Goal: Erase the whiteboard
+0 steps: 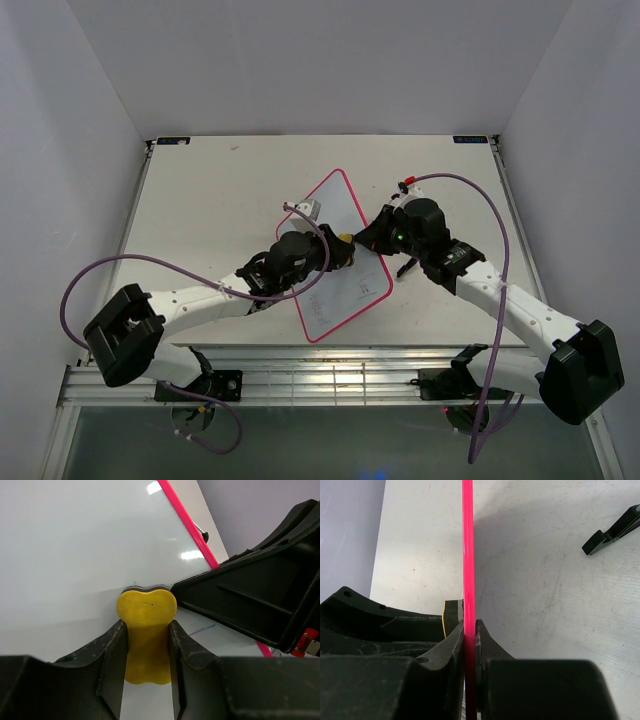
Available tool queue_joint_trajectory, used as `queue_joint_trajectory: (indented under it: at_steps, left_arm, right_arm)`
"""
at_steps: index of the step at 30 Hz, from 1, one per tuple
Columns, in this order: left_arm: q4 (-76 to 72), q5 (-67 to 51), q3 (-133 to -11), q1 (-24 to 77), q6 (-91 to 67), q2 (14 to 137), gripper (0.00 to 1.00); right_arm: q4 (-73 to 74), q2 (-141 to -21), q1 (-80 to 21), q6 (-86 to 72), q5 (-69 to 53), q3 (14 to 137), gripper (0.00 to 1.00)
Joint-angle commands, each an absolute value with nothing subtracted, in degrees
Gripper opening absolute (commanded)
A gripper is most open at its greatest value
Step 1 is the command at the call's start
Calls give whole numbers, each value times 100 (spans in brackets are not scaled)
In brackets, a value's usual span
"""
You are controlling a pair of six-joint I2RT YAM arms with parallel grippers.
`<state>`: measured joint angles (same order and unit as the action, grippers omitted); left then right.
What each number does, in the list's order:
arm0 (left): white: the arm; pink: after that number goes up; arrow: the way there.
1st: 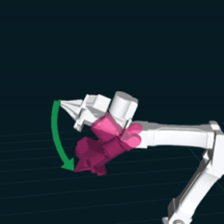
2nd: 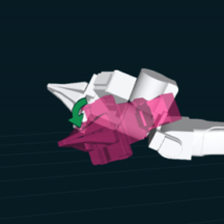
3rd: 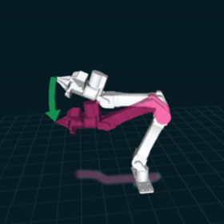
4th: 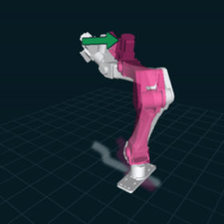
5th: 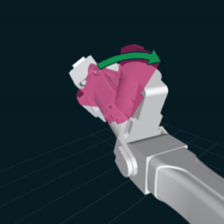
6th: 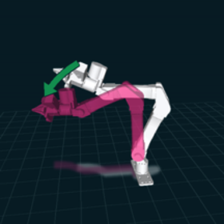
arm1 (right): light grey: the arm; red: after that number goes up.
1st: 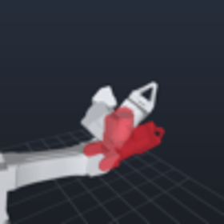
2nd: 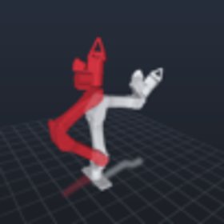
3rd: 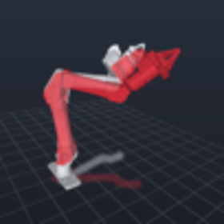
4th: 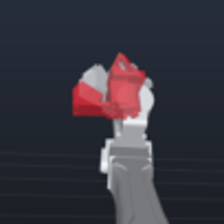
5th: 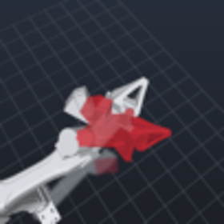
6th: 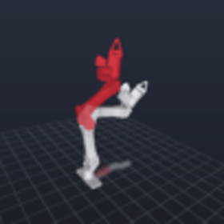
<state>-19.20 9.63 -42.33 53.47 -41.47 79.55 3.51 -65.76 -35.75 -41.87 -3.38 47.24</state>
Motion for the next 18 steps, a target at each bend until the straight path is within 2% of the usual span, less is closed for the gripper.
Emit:
queue_joint_trajectory:
  at_steps: [1, 9, 18]
  left_arm:
    - [-677, -255, -4324, 6090, -4578, 8218, 0]
    - [-580, -88, -4131, 6117, -5247, 7796, 0]
    - [-476, 245, -4683, 6126, -4369, 7971, 0]
  right_arm:
    - [-1108, -6416, -3911, -4245, -686, 5133, 8]
    - [-1134, -6416, -3911, -4289, -677, 5098, 8]
    - [-1002, -6442, -3937, -4245, -1054, 5265, 8]
